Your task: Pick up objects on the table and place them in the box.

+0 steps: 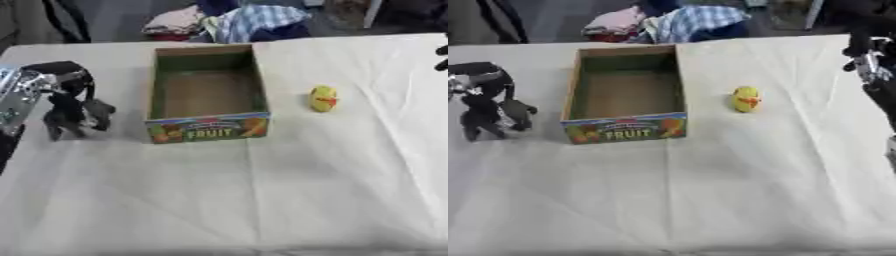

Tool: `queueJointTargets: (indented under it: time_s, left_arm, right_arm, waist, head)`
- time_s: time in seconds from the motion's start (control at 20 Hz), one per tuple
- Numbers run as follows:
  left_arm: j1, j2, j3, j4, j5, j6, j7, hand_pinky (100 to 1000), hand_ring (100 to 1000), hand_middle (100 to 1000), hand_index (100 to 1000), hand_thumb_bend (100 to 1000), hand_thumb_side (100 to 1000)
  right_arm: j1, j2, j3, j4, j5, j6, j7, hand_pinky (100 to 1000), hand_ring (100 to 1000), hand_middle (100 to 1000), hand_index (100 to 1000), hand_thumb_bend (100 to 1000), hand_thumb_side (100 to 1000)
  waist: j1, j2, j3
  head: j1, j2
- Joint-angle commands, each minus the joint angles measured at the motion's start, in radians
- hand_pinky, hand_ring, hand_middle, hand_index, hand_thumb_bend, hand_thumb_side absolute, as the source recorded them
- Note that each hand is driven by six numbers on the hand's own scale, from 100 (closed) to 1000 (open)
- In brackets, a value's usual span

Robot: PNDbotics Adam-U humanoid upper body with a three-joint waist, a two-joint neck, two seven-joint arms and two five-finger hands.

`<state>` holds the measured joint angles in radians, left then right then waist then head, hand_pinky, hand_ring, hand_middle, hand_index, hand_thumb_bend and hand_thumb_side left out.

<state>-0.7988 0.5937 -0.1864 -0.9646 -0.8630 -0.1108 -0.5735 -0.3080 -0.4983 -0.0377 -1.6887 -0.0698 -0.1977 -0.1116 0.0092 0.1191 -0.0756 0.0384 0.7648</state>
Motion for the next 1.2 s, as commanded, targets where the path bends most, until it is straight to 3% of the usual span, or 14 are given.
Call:
queueJointTargets:
  time_s: [0.05, 0.15, 0.7, 0.95, 1.2]
  left_arm:
    - [-0.014, 0.042, 0.01, -0.012, -0.007, -0.002, 0.0, 470, 242, 158, 369, 592, 222]
    - [-0.015, 0.043, 0.013, -0.014, 0.001, -0.003, 0.001, 464, 225, 135, 351, 539, 198]
    - [-0.078, 0.052, 0.05, -0.105, 0.066, 0.025, 0.032, 468, 206, 106, 336, 552, 209]
    - [-0.146, 0.024, 0.049, -0.139, 0.03, 0.028, 0.064, 463, 193, 100, 325, 550, 214]
    - [-0.208, -0.049, 0.047, -0.123, -0.026, 0.033, 0.137, 466, 189, 100, 322, 549, 221]
  right_arm:
    - [-0.009, -0.015, -0.014, -0.007, -0.005, -0.003, 0.0, 492, 605, 642, 808, 318, 573]
    - [-0.008, -0.014, -0.014, -0.006, -0.004, -0.004, 0.0, 493, 605, 642, 808, 318, 573]
    - [-0.002, -0.017, -0.013, -0.001, -0.003, -0.004, 0.001, 493, 605, 642, 808, 317, 571]
    - [-0.005, -0.017, -0.006, 0.001, -0.003, -0.004, 0.007, 494, 606, 642, 808, 317, 570]
    - [-0.015, -0.015, 0.002, 0.003, -0.006, -0.004, 0.016, 494, 606, 642, 808, 317, 570]
  waist:
    - [0.0, -0.019, 0.001]
    - [0.001, -0.021, 0.001]
    - [0.006, -0.035, -0.006]
    - [0.012, -0.04, -0.032]
    - [0.015, -0.038, -0.08]
  head:
    - [0.003, 0.005]
    - [0.003, 0.005]
    - [0.013, 0.005]
    - [0.021, 0.004]
    - [0.037, -0.007]
